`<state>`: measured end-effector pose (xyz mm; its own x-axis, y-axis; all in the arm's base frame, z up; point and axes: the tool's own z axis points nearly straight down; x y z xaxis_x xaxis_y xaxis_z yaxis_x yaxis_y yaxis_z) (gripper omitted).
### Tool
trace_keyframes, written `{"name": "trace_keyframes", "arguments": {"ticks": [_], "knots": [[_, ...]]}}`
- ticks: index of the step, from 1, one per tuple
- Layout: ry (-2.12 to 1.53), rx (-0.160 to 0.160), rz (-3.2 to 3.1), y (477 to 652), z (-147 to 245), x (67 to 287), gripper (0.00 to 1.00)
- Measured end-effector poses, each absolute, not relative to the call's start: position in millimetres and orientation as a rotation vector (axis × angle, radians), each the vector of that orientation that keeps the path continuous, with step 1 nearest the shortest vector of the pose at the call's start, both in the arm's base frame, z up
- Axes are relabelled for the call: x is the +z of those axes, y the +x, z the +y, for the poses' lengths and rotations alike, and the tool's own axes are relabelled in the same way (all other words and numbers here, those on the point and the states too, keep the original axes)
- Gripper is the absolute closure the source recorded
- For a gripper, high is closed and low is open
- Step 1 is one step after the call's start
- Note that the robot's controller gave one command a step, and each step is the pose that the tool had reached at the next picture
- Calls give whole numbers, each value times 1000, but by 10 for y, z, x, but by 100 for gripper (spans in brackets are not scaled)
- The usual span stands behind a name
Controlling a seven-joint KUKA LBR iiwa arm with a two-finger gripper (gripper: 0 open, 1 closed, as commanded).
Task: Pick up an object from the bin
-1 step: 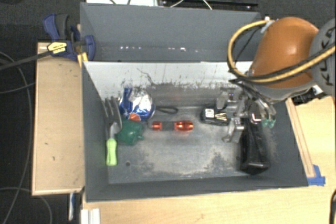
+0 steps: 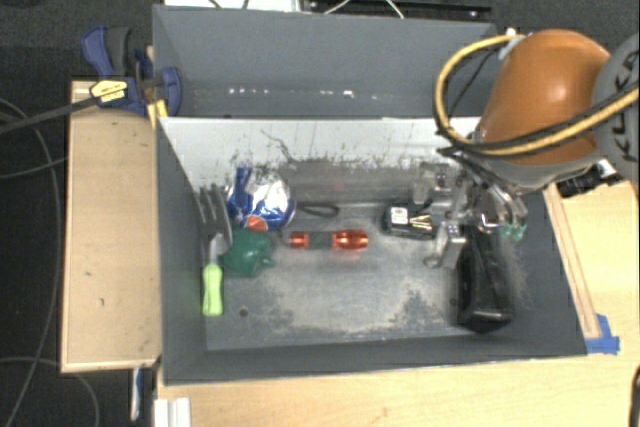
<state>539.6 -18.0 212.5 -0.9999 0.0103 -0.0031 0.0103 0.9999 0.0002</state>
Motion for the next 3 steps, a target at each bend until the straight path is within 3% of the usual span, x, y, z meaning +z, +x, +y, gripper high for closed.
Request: {"name": "trace_keyframes", "arguments": {"ticks": [1, 2, 3], "knots": [[174, 4, 3137, 5911, 498, 720, 0], [-170, 3, 3130, 5700, 1070, 1508, 0], [-30, 5, 3143, 5844, 1131, 997, 0]]}}
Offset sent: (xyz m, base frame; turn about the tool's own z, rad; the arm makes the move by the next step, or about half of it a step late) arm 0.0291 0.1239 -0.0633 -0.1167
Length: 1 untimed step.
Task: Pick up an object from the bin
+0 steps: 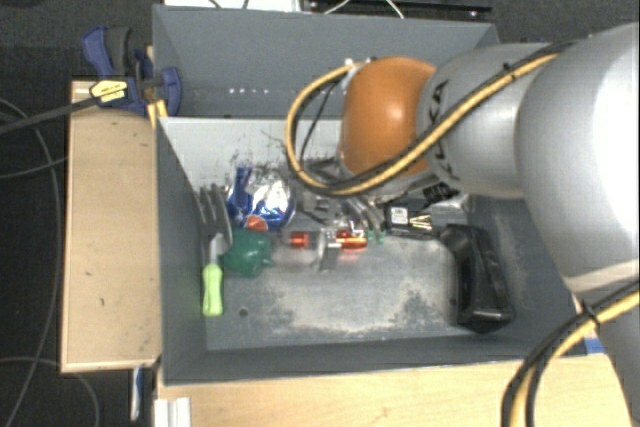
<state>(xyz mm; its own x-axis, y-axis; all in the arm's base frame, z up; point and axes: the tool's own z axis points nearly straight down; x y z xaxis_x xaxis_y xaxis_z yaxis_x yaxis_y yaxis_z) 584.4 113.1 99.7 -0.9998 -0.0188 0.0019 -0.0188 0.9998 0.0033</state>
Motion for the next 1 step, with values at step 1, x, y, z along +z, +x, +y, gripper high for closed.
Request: {"name": "trace_keyframes", "arguments": {"ticks": [1], "knots": [[-240, -5, -3138, 5746, 1133, 695, 0]]}}
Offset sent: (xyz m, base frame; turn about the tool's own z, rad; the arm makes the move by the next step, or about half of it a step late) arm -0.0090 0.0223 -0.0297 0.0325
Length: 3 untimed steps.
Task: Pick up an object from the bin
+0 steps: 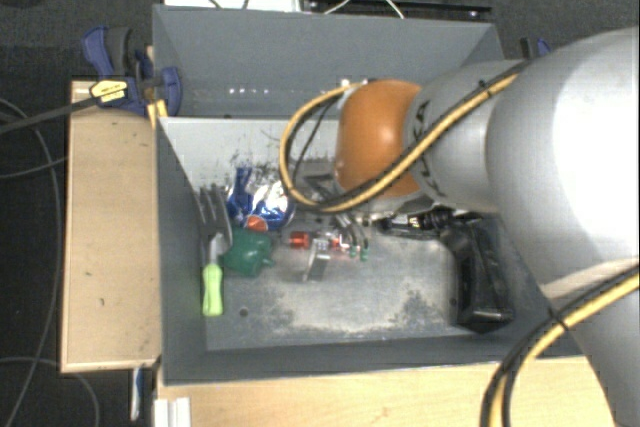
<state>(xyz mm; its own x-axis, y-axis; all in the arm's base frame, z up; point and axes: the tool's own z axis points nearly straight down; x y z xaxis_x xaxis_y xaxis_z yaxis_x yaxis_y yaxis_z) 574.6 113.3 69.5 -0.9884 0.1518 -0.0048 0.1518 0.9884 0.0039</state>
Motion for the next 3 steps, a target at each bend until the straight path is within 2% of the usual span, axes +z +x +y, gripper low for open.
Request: {"name": "trace_keyframes", "arguments": {"ticks": [1, 3], "knots": [[21, 7, 3140, 5762, 1356, 706, 100], [20, 5, 3145, 5745, 1351, 760, 100]]}}
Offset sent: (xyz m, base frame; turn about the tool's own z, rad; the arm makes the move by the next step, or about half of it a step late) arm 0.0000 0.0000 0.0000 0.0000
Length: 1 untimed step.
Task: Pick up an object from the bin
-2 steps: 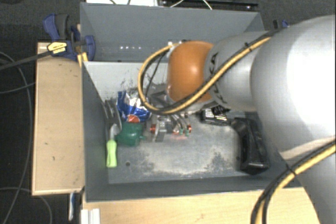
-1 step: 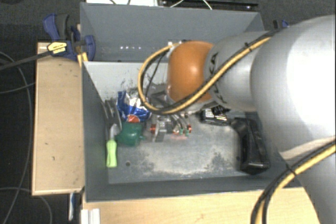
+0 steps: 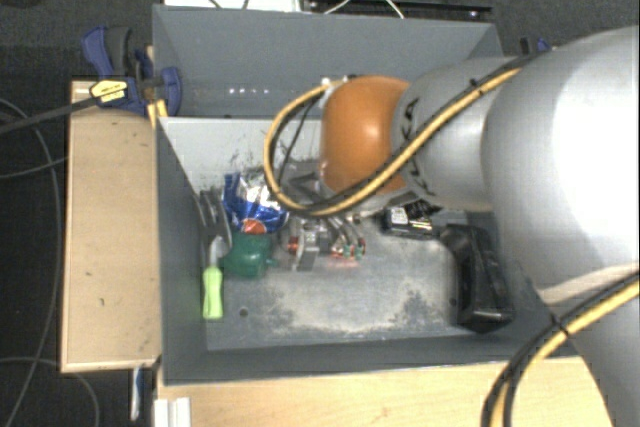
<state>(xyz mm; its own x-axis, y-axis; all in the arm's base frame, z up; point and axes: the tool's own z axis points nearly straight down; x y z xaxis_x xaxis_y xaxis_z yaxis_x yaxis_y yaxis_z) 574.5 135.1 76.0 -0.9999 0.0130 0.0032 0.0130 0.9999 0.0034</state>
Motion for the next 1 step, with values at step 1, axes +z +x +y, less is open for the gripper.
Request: {"name": "trace_keyframes", "arguments": {"ticks": [1], "knots": [[-20, -5, -3137, 5742, 1349, 934, 100]]}}
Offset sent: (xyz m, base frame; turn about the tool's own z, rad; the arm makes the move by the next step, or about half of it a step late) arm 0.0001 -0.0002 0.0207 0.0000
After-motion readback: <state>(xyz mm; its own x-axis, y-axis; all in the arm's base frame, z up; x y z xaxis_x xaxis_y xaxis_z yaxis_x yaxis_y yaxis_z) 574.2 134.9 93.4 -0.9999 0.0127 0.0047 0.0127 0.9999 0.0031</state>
